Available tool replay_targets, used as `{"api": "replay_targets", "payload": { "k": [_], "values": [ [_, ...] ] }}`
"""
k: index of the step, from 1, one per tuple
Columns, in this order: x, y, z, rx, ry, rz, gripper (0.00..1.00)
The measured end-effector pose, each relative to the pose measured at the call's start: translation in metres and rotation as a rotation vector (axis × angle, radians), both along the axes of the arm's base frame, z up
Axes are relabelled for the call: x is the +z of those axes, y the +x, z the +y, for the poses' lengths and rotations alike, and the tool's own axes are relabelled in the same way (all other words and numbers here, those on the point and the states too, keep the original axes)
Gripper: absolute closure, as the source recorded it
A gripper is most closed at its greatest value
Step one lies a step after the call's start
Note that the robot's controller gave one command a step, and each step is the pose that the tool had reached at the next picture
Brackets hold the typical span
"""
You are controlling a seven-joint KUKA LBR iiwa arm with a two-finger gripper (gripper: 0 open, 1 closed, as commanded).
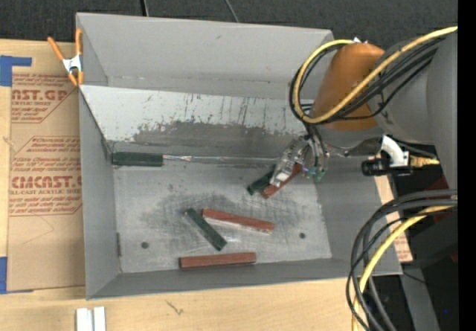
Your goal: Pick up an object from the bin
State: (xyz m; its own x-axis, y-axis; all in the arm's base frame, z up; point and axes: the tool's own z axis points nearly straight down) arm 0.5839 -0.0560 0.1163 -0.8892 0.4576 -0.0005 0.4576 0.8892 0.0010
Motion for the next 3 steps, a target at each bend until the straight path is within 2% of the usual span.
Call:
{"api": "replay_targets", "payload": {
  "k": [1, 2, 3],
  "values": [
    [0.074, 0.004, 0.000, 0.007, 0.000, 0.003, 1.00],
    [-0.048, 0.002, -0.004, 0.064, 0.001, 0.003, 0.00],
    [-0.043, 0.004, -0.003, 0.065, 0.001, -0.005, 1.00]
  ]
}}
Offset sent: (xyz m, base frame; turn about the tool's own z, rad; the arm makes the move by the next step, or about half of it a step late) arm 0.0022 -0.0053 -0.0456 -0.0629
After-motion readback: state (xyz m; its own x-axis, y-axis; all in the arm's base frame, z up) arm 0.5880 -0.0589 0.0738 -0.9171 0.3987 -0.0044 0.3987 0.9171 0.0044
